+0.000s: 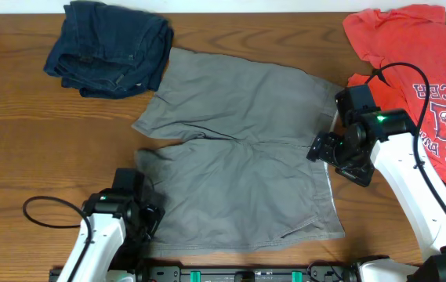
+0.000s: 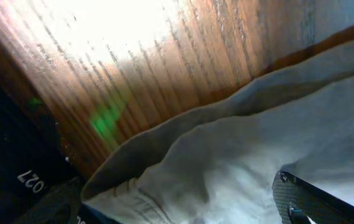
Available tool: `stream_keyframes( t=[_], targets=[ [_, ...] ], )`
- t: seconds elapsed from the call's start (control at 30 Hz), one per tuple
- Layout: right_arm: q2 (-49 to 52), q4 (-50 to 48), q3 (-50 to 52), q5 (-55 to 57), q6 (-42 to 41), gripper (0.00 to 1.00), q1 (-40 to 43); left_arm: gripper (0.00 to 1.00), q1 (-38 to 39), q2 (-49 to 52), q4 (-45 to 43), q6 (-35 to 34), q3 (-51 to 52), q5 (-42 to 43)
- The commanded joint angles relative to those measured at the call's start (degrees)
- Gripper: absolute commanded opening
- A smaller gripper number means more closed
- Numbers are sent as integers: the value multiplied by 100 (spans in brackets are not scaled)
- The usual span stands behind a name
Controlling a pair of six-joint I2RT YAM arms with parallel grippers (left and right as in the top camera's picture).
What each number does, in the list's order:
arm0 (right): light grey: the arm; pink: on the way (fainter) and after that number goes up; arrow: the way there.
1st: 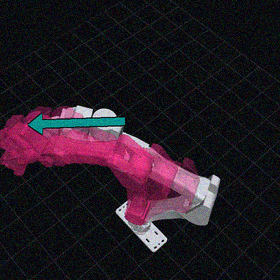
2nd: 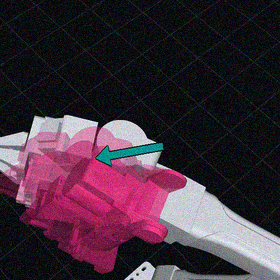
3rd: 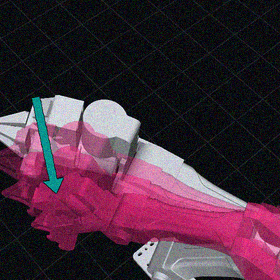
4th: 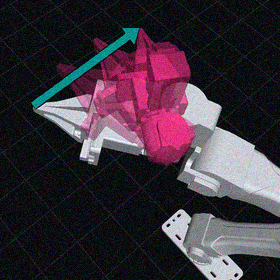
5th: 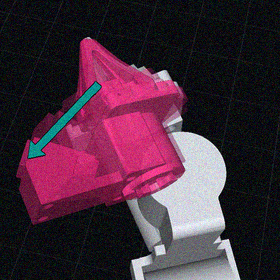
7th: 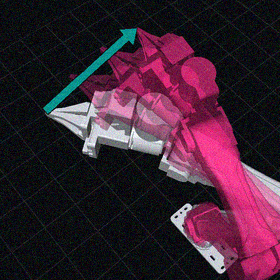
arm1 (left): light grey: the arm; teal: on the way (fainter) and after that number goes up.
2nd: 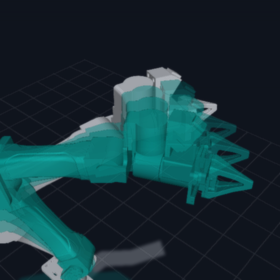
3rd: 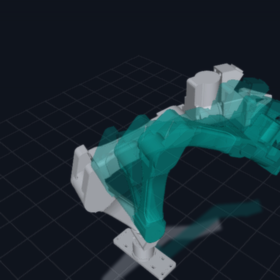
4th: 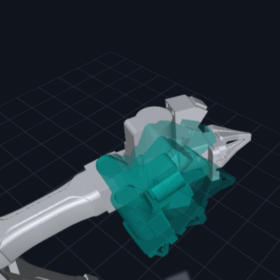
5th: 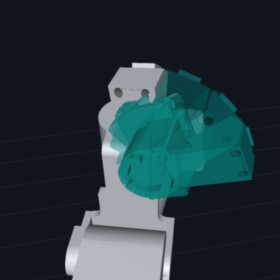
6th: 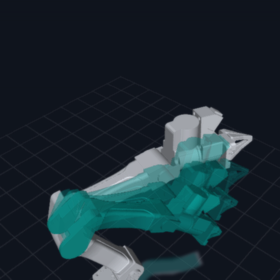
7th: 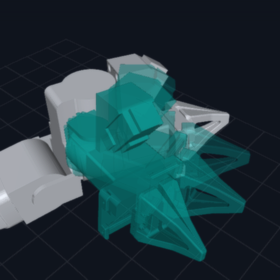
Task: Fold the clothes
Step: 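Grasp the lower hems with both grippers and straighten the shorts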
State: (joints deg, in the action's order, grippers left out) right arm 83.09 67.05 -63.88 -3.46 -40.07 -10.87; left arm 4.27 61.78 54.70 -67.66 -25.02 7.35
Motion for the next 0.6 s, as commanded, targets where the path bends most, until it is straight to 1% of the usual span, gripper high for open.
stream_keyframes(
  t=[0.0,0.07,0.1,0.2,0.23,0.27,0.3,0.33,0.43,0.47,0.5,0.57],
  targets=[
    [-35,-11,48,-24,48,91,-57,98,7,240,-181,9,140,11],
    [-35,-15,48,-24,48,91,-57,97,7,428,-387,44,166,68],
    [-35,-15,48,-22,48,92,-57,93,7,525,-479,122,166,105],
    [-35,-24,48,-24,17,91,-57,70,7,824,-693,264,166,168],
    [-35,-24,48,-22,-20,91,-57,58,7,898,-732,269,166,173],
    [-35,-35,48,-24,-20,91,-57,49,7,955,-752,269,166,177],
    [-35,-42,48,-31,-20,90,-57,41,7,1005,-772,269,166,188],
    [-35,-42,48,-48,-20,90,-57,37,2,1021,-772,269,164,188],
    [-35,15,52,-120,-20,89,-57,19,2,1023,-778,269,166,186],
    [-35,70,59,-153,-50,89,-57,10,2,1023,-789,269,166,186],
    [-35,149,70,-151,-133,89,-57,6,2,1023,-791,269,166,186],
    [-35,328,127,-151,-278,89,-57,6,2,1023,-793,269,164,186]
  ],
)
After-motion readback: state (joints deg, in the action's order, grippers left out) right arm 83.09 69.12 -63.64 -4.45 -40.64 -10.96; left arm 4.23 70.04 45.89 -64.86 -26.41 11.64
